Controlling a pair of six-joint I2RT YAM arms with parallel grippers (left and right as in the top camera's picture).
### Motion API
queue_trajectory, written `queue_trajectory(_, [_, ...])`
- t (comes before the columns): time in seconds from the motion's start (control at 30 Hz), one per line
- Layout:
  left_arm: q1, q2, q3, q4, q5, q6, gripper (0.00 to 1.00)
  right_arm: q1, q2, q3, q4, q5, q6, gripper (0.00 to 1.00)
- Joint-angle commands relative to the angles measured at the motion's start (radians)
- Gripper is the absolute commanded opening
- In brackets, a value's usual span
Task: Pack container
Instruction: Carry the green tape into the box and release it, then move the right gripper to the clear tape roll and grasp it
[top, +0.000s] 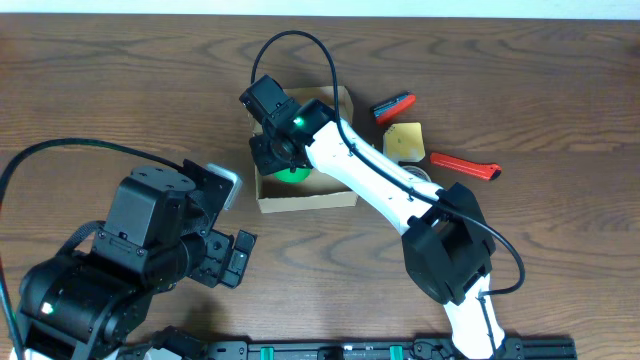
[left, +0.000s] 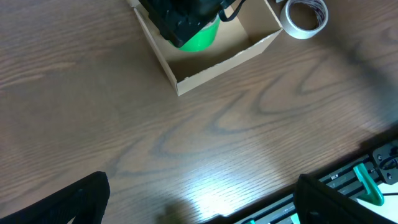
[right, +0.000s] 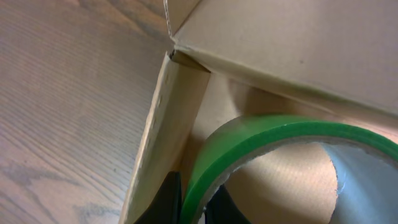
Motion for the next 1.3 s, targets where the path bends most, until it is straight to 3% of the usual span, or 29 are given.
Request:
queue_trajectory(0.0, [0.002, -0.001, 0.010, -0.003, -0.007, -0.006, 0.95, 0.006, -0.008, -0.006, 0.005, 0.047, 0.042, 0.01])
queue_trajectory(0.43, [0.002, -0.001, 0.010, -0.003, -0.007, -0.006, 0.95, 0.027, -0.008, -0.006, 0.027, 0.055, 0.049, 0.04])
queue_trajectory(0.6, [0.002, -0.001, 0.010, -0.003, -0.007, -0.006, 0.95, 0.030, -0.008, -0.006, 0.031, 0.055, 0.048, 0.45])
queue_trajectory(0.7, [0.002, -0.001, 0.010, -0.003, -0.007, -0.006, 0.95, 0.030, -0.008, -0.006, 0.027, 0.054, 0.048, 0.53])
queue_trajectory(0.9, [0.002, -0.001, 0.010, -0.003, -0.008, -0.006, 0.95, 0.022, -0.032, -0.006, 0.016, 0.012, 0.047, 0.53])
queue_trajectory(1.07, [0.002, -0.001, 0.010, -0.003, -0.007, -0.006, 0.95, -0.001, -0.117, -0.006, -0.023, 0.006, -0.012, 0.64])
queue_trajectory(1.13, [0.002, -0.001, 0.010, -0.003, -0.007, -0.006, 0.95, -0.015, -0.161, -0.006, -0.034, 0.006, -0.048, 0.77])
queue_trajectory(1.17, [0.002, -0.001, 0.010, -0.003, -0.007, -0.006, 0.95, -0.025, -0.184, -0.006, -0.029, -0.001, -0.051, 0.99])
queue_trajectory(1.27, [0.002, -0.001, 0.010, -0.003, -0.007, -0.006, 0.95, -0.053, -0.241, -0.006, -0.039, -0.016, -0.092, 0.99])
